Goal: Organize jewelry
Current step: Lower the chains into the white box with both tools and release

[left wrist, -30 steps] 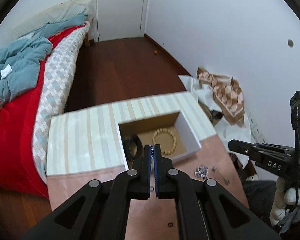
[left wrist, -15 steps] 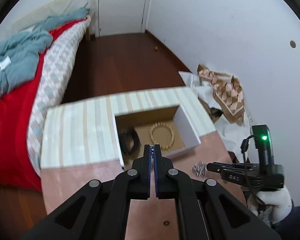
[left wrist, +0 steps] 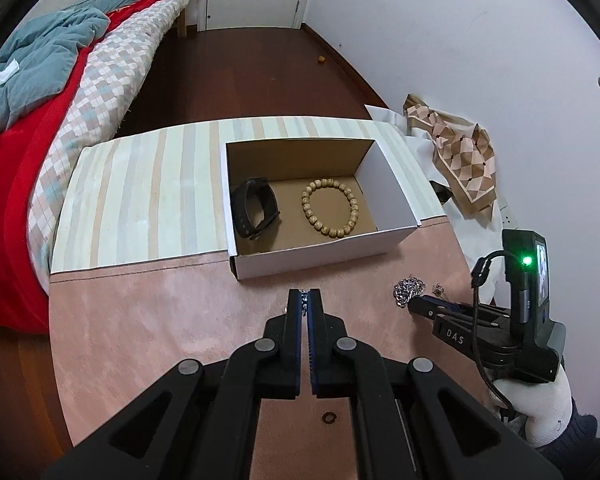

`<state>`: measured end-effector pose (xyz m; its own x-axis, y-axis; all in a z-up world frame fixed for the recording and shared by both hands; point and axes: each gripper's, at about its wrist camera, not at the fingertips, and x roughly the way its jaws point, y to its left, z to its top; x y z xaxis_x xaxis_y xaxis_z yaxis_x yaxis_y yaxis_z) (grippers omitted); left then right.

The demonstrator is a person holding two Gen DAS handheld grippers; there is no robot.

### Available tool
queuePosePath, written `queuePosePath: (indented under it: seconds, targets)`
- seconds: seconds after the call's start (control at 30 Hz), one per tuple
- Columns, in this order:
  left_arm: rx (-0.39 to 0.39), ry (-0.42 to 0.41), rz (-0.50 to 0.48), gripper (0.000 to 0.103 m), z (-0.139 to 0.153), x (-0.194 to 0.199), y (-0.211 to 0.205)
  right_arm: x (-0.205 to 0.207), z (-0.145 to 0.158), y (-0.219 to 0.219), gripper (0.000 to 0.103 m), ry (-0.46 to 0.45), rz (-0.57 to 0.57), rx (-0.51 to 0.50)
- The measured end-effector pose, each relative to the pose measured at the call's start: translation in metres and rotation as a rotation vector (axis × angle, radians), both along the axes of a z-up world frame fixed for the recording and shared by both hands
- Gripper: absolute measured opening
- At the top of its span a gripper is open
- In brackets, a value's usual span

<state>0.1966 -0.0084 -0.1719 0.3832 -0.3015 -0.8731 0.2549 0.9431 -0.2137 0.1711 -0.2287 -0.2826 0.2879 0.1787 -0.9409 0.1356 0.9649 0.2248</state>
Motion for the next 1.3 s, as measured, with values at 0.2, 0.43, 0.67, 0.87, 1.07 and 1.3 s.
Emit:
queuePosePath:
  seconds: [0.2, 0.43, 0.67, 0.87, 1.07, 1.3]
  targets:
    - [-0.011, -0.02, -0.016, 0.0, 0.014, -0.002, -0.003, -0.011, 0.039, -0.013, 0.011, -0.092, -0.043, 0.087]
    - [-0.035, -0.084, -0.031, 0.0, 0.051, 0.007, -0.005, 0.001, 0.133, -0.006, 0.011, -0.267, 0.002, 0.115]
    - [-0.079, -0.133, -0.036, 0.0, 0.087, 0.04, -0.004, 0.039, 0.188, 0.017, 0.011, -0.338, 0.103, 0.109]
    - [-0.077, -0.077, -0.026, 0.0, 0.07, 0.079, -0.003, 0.087, 0.164, 0.046, 0.011, -0.259, 0.169, 0.095]
    - [-0.04, 0.003, -0.025, 0.0, 0.032, 0.102, -0.01, 0.121, 0.133, 0.056, 0.011, -0.201, 0.177, 0.084]
    - [-0.016, 0.085, 0.027, 0.005, 0.003, 0.109, -0.009, 0.139, 0.086, 0.061, 0.031, 0.008, 0.254, 0.112]
